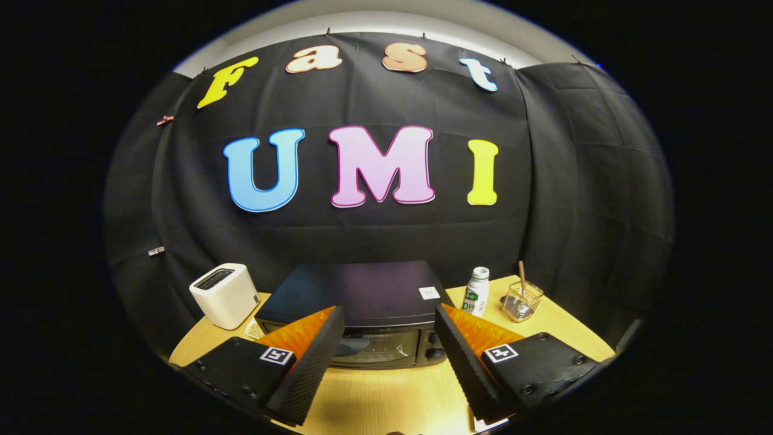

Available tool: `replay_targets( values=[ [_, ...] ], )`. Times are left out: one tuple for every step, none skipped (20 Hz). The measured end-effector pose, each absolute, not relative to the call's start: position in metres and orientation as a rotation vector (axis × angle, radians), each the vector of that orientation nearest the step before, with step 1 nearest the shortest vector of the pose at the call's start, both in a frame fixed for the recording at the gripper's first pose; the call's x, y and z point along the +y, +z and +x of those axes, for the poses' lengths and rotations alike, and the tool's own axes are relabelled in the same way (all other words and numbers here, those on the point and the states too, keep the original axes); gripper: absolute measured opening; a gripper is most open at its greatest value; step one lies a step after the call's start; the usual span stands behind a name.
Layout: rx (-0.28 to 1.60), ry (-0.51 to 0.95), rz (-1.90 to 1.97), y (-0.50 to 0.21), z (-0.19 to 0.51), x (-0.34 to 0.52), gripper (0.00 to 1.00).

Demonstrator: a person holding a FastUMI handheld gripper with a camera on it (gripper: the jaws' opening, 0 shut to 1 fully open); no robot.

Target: Open the toaster oven, put the food inside, and close the toaster oven door.

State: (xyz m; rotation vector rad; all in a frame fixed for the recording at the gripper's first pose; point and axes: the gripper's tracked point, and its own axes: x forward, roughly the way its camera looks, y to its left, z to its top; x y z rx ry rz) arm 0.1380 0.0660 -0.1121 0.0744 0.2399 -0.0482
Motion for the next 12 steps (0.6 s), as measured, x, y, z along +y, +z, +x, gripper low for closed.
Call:
replay_targets(
  values=[
    [0.255, -0.047, 0.081, -0.118, 0.145, 0.072, 0.99],
    [0.264, -0.042, 0.085, -0.124, 0.152, 0.079, 0.98],
    [0.278, -0.024, 0.091, -0.132, 0.158, 0.088, 0.98],
    [0.290, 0.003, 0.097, -0.139, 0.164, 0.100, 0.99],
    [0.299, 0.014, 0.093, -0.147, 0.170, 0.106, 0.99],
    [0.307, 0.010, 0.078, -0.154, 0.175, 0.106, 0.99],
    [0.316, 0.006, 0.063, -0.162, 0.180, 0.107, 0.98],
    [0.332, 0.007, 0.056, -0.171, 0.184, 0.110, 0.99],
    [0.349, 0.010, 0.056, -0.178, 0.186, 0.114, 0.99],
    [0.360, 0.014, 0.055, -0.183, 0.189, 0.117, 0.98],
    [0.362, 0.015, 0.047, -0.186, 0.191, 0.119, 0.99],
    [0.362, 0.015, 0.037, -0.189, 0.194, 0.120, 0.99]
  ],
)
